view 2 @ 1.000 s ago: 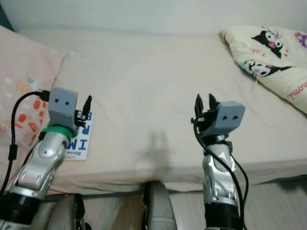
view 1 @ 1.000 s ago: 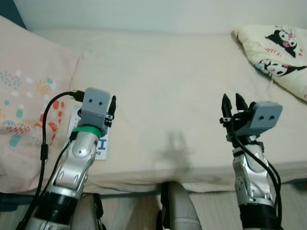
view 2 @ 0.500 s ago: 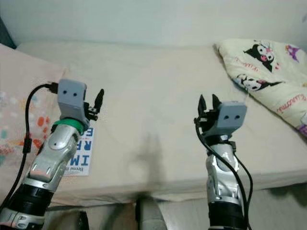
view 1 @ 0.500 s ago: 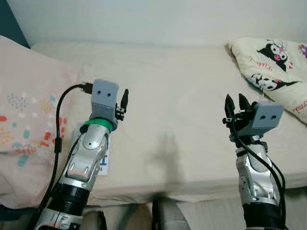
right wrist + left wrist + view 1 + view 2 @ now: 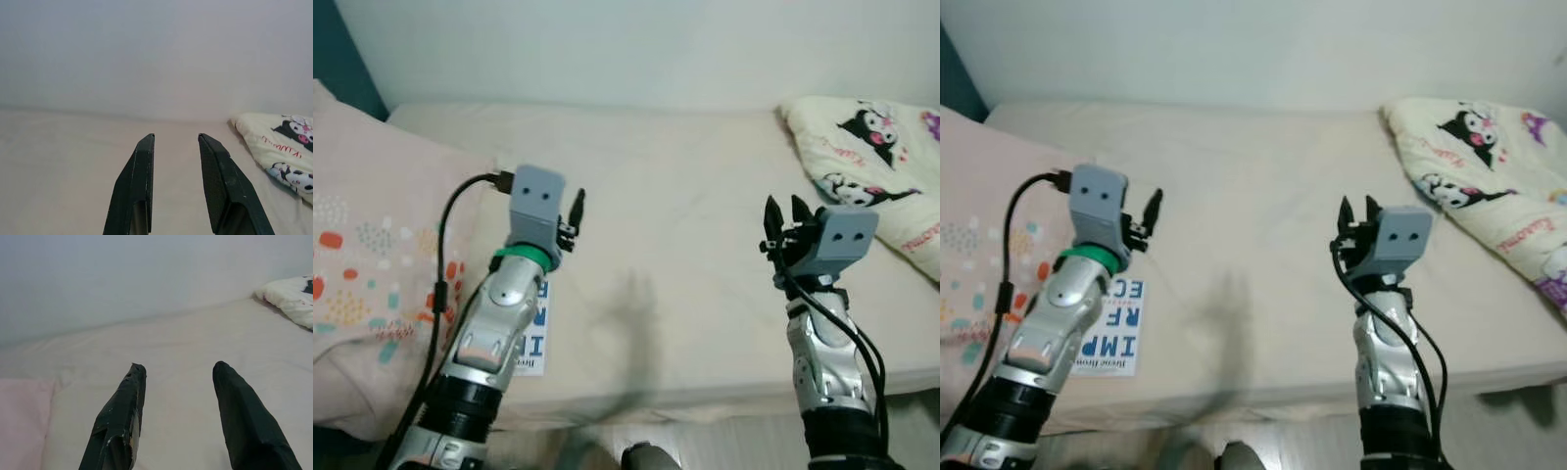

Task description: Clean up the room

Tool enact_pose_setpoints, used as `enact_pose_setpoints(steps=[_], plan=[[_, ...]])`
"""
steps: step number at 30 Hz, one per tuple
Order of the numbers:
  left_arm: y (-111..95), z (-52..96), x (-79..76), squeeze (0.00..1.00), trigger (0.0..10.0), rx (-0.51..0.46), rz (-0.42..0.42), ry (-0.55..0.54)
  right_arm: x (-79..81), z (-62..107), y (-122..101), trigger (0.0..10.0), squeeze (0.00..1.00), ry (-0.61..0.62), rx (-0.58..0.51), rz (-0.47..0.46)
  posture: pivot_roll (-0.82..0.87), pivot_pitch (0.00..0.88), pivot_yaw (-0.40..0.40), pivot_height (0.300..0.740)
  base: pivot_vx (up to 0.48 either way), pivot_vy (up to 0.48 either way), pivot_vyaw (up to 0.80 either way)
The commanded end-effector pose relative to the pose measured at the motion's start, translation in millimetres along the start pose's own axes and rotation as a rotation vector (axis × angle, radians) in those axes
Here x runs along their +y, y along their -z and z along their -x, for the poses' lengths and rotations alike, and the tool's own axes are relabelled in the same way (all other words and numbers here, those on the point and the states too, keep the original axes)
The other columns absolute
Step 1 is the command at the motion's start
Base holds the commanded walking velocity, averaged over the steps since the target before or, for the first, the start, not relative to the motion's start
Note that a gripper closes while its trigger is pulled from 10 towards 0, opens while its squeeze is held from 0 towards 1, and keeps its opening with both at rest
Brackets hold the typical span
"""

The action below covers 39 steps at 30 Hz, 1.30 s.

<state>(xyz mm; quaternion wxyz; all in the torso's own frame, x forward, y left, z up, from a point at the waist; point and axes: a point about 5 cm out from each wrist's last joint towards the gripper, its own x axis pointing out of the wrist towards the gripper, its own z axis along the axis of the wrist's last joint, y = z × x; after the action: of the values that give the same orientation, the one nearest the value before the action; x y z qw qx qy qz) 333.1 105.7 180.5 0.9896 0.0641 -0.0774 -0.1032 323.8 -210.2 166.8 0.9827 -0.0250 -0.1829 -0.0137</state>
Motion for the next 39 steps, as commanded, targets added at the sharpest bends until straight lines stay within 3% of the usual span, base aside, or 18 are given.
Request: enact_pose_setpoints(steps=[1, 6, 13, 20, 39], plan=[[9, 3.1, -4.7, 0.0, 10.0, 0.03, -0.015, 0.027, 2.0, 2.5, 6, 10.0, 0.0, 0.009, 0.015, -0.013, -0.15, 0.031, -0.024, 0.74, 0.0, 0.0, 0.0], [10, 5.7, -14.5, 0.0, 10.0, 0.004, -0.047, 0.076, 3.2, 5.3, 7, 10.0, 0.0, 0.003, 0.021, -0.016, -0.16, 0.04, -0.034, 0.74, 0.0, -0.053, 0.0], [12, 8.9, -21.3, 0.0, 10.0, 0.003, -0.026, 0.087, 1.2, 9.5, 12, 10.0, 0.0, 0.0, 0.042, -0.01, -0.17, 0.044, -0.047, 0.74, 0.0, -0.302, 0.0], [19, 13.5, -36.3, 0.0, 10.0, 0.01, -0.02, 0.114, -12.4, 9.5, 11, 10.0, 0.0, 0.017, 0.05, 0.02, -0.19, 0.046, -0.067, 0.74, 0.0, -0.34, 0.0], [23, 16.6, -34.5, 0.0, 10.0, 0.024, -0.036, 0.12, -9.1, 16.7, 20, 10.0, 0.0, 0.018, 0.081, 0.01, -0.19, 0.073, -0.051, 0.74, 0.0, -0.467, 0.0]])
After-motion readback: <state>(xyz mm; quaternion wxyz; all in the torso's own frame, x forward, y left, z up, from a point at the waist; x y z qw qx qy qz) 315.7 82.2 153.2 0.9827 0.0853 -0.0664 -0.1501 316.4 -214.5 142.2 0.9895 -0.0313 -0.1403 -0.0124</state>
